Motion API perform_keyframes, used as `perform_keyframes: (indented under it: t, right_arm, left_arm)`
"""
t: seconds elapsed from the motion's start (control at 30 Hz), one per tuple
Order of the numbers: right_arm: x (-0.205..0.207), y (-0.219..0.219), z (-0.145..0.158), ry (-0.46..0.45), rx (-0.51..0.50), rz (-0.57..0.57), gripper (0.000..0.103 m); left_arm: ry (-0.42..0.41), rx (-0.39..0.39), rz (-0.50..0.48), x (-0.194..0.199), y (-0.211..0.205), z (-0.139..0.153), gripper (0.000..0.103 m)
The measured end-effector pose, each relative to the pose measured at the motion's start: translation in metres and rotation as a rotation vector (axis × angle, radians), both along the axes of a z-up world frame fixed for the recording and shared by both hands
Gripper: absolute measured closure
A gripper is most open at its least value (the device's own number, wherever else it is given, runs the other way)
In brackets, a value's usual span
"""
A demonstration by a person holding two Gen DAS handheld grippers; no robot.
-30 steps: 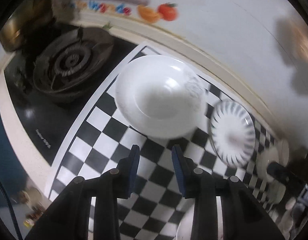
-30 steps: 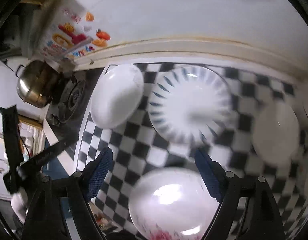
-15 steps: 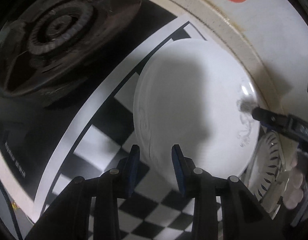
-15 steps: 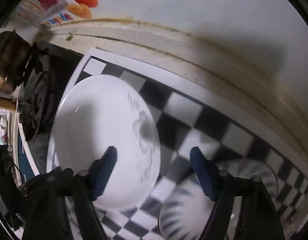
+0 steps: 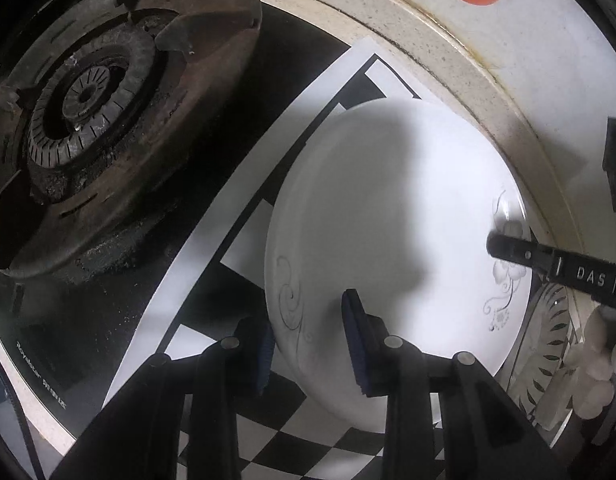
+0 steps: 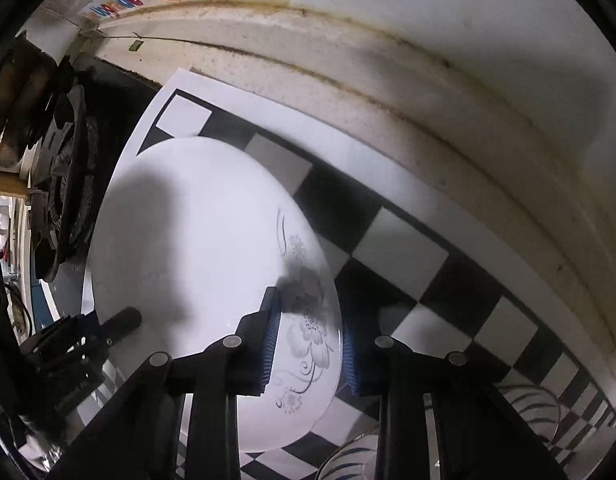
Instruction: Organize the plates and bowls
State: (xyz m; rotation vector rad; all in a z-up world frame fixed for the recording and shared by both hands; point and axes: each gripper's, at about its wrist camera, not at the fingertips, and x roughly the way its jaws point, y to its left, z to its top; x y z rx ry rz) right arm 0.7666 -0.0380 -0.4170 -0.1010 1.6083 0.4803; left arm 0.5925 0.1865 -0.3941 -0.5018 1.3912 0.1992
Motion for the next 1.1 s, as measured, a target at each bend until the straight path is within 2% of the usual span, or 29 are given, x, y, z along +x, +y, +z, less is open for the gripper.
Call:
perform_keyframes:
  t: [0.2,0.27,0.6,0.87,1.1]
  right_arm:
    - [-0.015,-0.013,0.005,-0.002,0.032,-0.041,0.077]
    - [-0.025,-0.001,0.005,-0.012,0.043,-0.052,0.079]
    - [-0.049,-0.014,0.032,-0.060,0.065,-0.076,0.082]
    - [-0.078,-0.043,0.067,-0.100,0.110,-0.125,0.082]
    - [-0.132,-0.087,0.110,-0.155,0.124,-0.163,0.083]
  left_arm:
    - [-0.034,0.005,-0.029,-0.008,-0.006,0.012,0.075]
    - [-0.038,0.007,-0.037,-0.010,-0.007,0.016,0.075]
    - [-0.082,0.032,-0.055,-0.028,-0.016,0.041,0.075]
    - [-0.144,0.041,-0.097,-0.048,-0.024,0.084,0.075]
    - [-0.192,0.047,-0.161,-0.077,-0.051,0.117,0.075]
